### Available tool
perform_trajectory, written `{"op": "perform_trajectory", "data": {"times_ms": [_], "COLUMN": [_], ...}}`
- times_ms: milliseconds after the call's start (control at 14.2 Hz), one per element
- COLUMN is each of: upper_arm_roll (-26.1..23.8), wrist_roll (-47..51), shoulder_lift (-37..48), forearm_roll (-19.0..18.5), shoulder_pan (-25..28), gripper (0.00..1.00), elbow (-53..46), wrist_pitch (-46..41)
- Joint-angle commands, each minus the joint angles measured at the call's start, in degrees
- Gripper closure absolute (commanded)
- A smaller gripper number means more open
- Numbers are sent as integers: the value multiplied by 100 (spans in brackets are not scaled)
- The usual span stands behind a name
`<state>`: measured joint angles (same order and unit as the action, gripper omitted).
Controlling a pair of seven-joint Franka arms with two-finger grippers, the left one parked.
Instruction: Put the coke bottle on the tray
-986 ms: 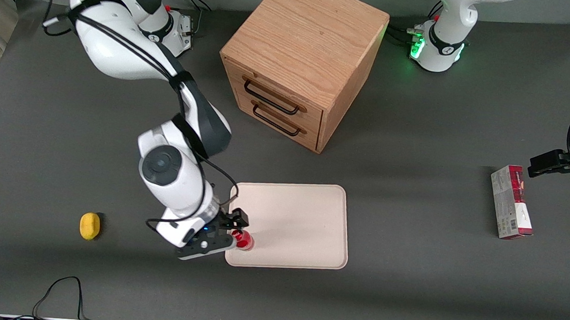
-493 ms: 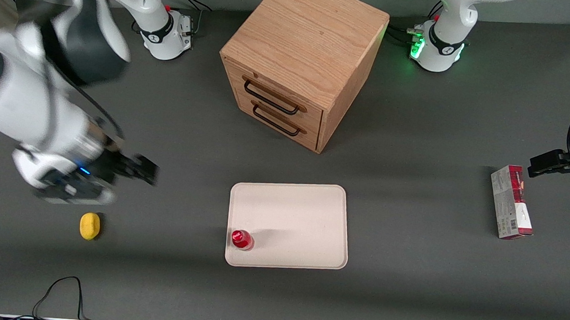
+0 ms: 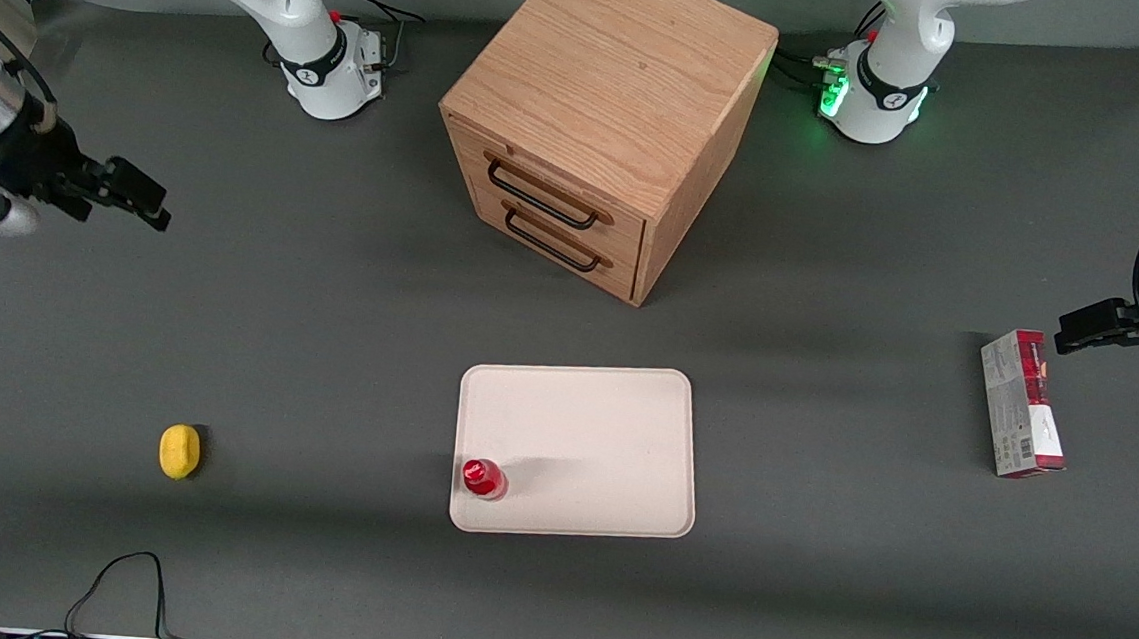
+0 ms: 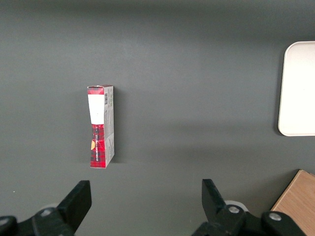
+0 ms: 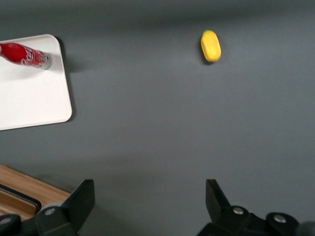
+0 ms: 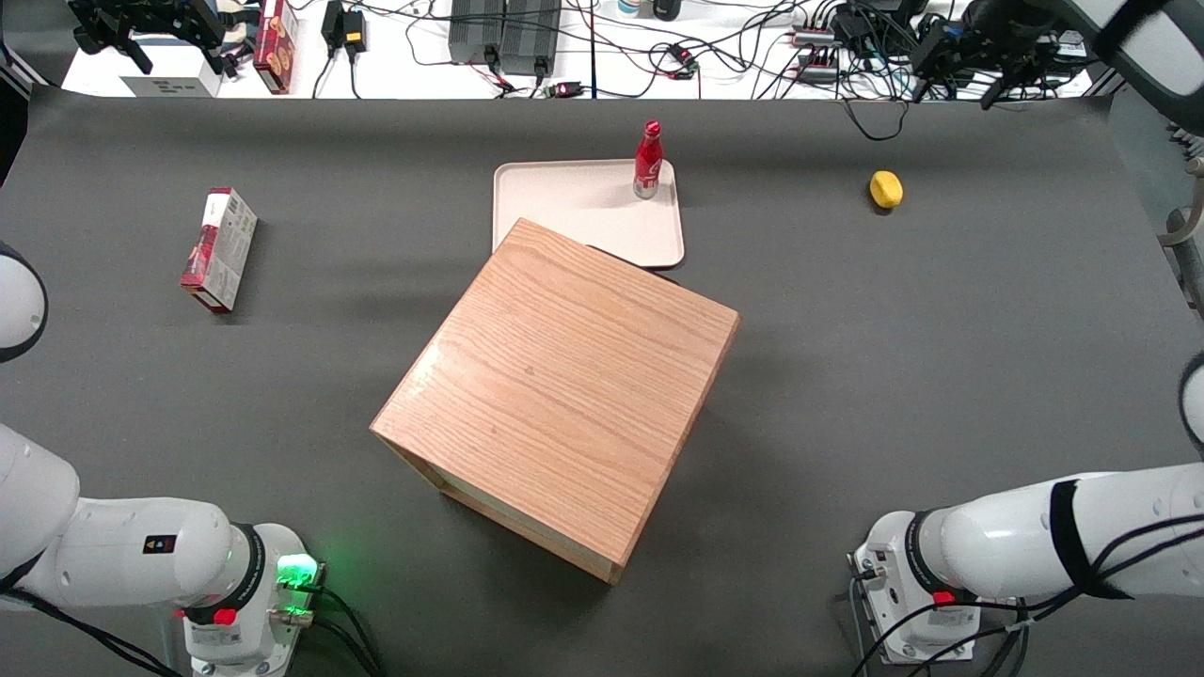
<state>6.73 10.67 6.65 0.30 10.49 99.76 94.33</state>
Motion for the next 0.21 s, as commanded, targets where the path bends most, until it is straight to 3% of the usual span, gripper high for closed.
{"op": "perform_trajectory", "data": {"times_ms": [0, 141], "upper_arm_roll": [135, 136], "wrist_roll": [-197, -188], "shoulder_lift": [109, -22], "forearm_roll": [119, 119], "shoulder_pan": [50, 50], "gripper": [0, 0], "elbow": [246, 97], "wrist_pitch": [130, 121]}}
